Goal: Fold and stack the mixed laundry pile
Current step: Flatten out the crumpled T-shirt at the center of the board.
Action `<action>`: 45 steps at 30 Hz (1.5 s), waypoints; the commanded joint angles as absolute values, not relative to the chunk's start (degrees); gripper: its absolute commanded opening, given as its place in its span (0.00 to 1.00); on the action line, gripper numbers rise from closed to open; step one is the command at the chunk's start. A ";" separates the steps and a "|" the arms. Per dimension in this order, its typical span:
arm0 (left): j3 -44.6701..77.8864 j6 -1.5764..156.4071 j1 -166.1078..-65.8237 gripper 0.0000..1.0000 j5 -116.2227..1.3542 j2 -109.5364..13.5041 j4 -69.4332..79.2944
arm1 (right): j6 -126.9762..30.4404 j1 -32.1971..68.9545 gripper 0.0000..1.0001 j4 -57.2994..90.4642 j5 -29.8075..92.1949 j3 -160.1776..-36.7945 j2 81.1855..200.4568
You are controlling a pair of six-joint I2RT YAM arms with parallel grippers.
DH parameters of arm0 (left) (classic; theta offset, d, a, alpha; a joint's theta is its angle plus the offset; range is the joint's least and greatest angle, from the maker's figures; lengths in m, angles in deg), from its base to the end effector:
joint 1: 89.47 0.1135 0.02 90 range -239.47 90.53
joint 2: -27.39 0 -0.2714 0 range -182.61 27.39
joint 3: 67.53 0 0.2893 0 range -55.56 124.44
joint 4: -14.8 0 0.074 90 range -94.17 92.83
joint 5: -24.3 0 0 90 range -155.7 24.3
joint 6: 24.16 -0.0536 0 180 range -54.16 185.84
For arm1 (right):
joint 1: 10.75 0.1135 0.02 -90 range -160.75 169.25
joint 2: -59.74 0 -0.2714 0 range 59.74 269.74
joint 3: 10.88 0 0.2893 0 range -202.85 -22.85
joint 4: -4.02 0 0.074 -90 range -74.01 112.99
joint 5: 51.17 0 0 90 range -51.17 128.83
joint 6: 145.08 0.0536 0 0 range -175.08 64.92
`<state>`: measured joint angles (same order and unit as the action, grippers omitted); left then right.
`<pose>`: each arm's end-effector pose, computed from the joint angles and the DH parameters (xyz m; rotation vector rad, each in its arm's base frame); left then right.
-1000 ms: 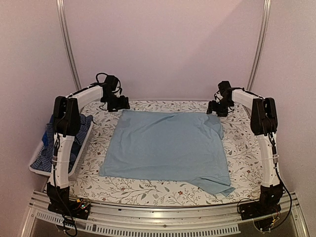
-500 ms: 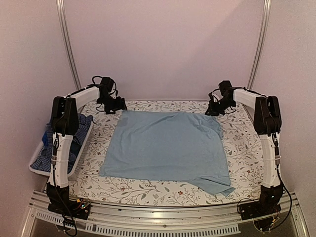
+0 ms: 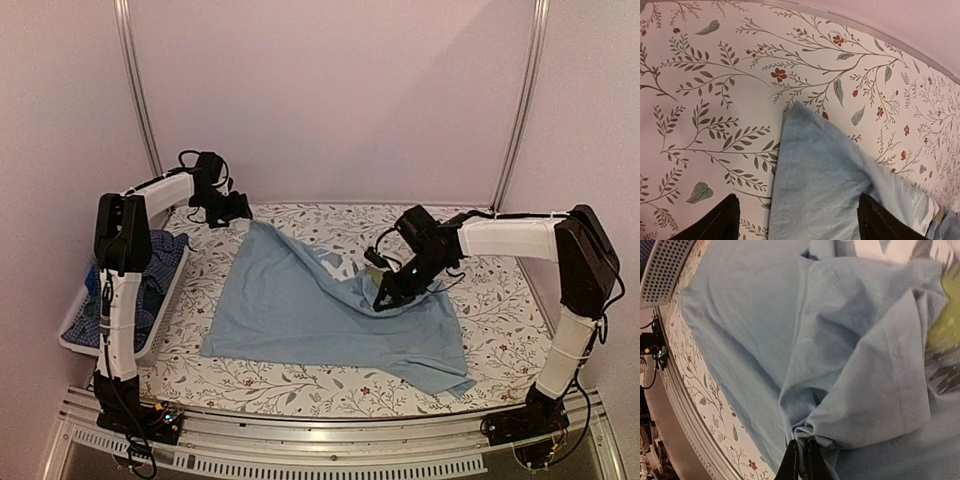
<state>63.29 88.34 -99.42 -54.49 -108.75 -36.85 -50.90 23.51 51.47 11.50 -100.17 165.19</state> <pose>0.5623 -0.1092 0.1686 -0.2093 2.5967 -0.4611 0.3368 0.2592 0.1856 -0.8628 2.6084 0.8414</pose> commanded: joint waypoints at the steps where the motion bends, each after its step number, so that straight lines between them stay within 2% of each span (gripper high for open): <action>1: 61.67 87.97 -98.78 0.81 -52.62 -104.39 -36.23 | -47.39 23.65 0.00 56.07 10.69 -85.45 156.74; 2: 61.55 87.87 -98.78 0.81 -52.26 -104.25 -36.46 | -47.16 23.02 0.07 56.33 10.89 -84.26 154.98; 3: 61.50 87.67 -98.77 0.81 -52.06 -104.15 -36.82 | -46.89 22.09 0.32 56.28 10.82 -83.83 152.26; 4: 61.39 87.43 -98.77 0.81 -51.64 -104.10 -37.07 | -46.36 21.06 0.52 55.69 10.21 -83.96 150.37; 5: 61.14 87.02 -98.86 0.81 -51.37 -104.02 -37.26 | -45.91 20.21 0.62 54.58 9.91 -84.41 149.17; 6: 61.07 86.75 -98.87 0.81 -51.29 -104.10 -37.67 | -45.07 19.25 0.64 53.48 9.80 -85.49 147.96; 9: 60.29 86.30 -98.87 0.80 -51.45 -103.89 -38.83 | -44.16 16.79 0.63 51.84 7.59 -89.85 149.30; 12: 58.30 86.74 -98.94 0.80 -50.38 -103.05 -38.87 | -44.27 16.68 0.59 53.08 4.45 -94.44 155.63; 18: 54.06 88.12 -99.34 0.78 -49.66 -100.50 -38.92 | -44.58 17.42 0.60 56.35 5.22 -99.38 163.73; 24: 49.07 88.66 -101.69 0.74 -51.24 -97.58 -40.06 | -44.77 17.46 0.61 60.01 9.53 -93.56 163.27; 31: 44.41 91.54 -102.03 0.63 -52.99 -97.29 -39.86 | -41.46 17.85 0.58 56.87 8.17 -89.58 164.78; 39: 45.32 92.66 -102.03 0.62 -53.16 -97.87 -39.26 | -39.32 19.30 0.54 54.94 8.05 -89.33 168.53; 42: 45.31 92.82 -102.01 0.62 -53.91 -98.16 -39.44 | -38.98 19.57 0.49 54.54 6.62 -89.43 169.79; 45: 45.21 93.03 -101.83 0.61 -54.08 -98.53 -39.71 | -39.23 19.57 0.34 55.44 7.60 -90.36 169.33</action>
